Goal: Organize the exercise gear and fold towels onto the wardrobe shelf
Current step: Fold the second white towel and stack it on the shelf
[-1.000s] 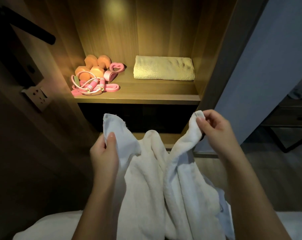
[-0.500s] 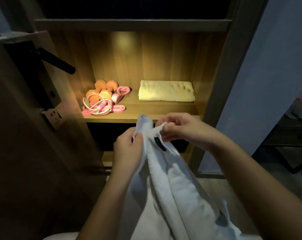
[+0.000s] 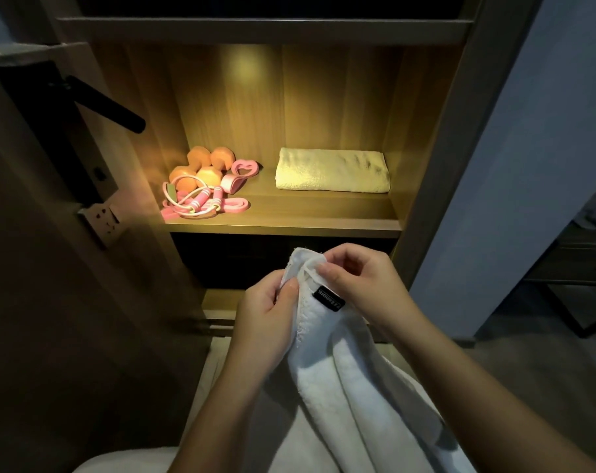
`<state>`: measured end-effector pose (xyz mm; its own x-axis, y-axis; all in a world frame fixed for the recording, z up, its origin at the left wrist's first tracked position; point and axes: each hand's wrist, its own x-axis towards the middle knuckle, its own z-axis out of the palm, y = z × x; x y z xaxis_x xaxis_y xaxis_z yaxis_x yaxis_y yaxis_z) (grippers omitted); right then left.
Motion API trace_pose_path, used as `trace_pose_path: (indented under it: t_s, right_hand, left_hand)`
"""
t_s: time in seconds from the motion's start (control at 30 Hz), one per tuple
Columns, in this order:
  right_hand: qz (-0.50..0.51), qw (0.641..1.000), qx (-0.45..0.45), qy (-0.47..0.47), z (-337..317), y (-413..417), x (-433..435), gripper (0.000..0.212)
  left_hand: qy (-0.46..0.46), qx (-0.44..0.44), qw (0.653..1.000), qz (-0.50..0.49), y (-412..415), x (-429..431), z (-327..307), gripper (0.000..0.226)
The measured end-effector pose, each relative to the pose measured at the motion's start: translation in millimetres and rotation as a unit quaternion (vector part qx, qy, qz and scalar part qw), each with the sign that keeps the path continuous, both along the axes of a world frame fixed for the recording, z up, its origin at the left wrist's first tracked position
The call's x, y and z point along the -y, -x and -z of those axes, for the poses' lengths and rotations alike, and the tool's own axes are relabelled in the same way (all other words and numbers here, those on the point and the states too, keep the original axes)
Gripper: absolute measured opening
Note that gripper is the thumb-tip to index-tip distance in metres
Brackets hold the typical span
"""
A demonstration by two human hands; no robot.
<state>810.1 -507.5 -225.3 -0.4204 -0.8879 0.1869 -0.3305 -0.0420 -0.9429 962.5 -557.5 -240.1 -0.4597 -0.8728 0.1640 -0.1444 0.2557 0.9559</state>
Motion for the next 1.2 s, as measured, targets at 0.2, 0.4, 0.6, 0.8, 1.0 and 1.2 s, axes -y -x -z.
trace_pose_path:
  t_s: [0.2, 0.4, 0.6, 0.8, 1.0, 1.2]
  right_hand:
    - [-0.062, 0.994, -0.095, 0.006, -1, 1, -4, 0.003]
    - [-0.089, 0.981, -0.170, 0.017, -11, 0, -7, 0.008]
    - [-0.098, 0.970, -0.223, 0.005, -13, 4, -8, 0.010]
    - [-0.112, 0.967, -0.227, -0.033, -10, 9, -11, 0.027]
    - [-0.134, 0.952, -0.272, -0.049, -6, 13, -12, 0.009]
    - [-0.110, 0.977, -0.173, -0.051, 5, 11, -5, 0.007]
  left_hand:
    - [0.044, 0.047, 0.998, 0.020, -3, 4, 1, 0.023]
    - [0.122, 0.143, 0.978, 0.089, -10, 12, -3, 0.021]
    - [0.151, 0.193, 0.960, 0.133, -14, 20, -5, 0.017]
    - [0.180, 0.224, 0.941, 0.180, -18, 22, -7, 0.015]
    - [0.201, 0.262, 0.929, 0.168, -17, 22, -4, 0.017]
    - [0.155, 0.113, 0.981, 0.024, -8, 6, 7, 0.006]
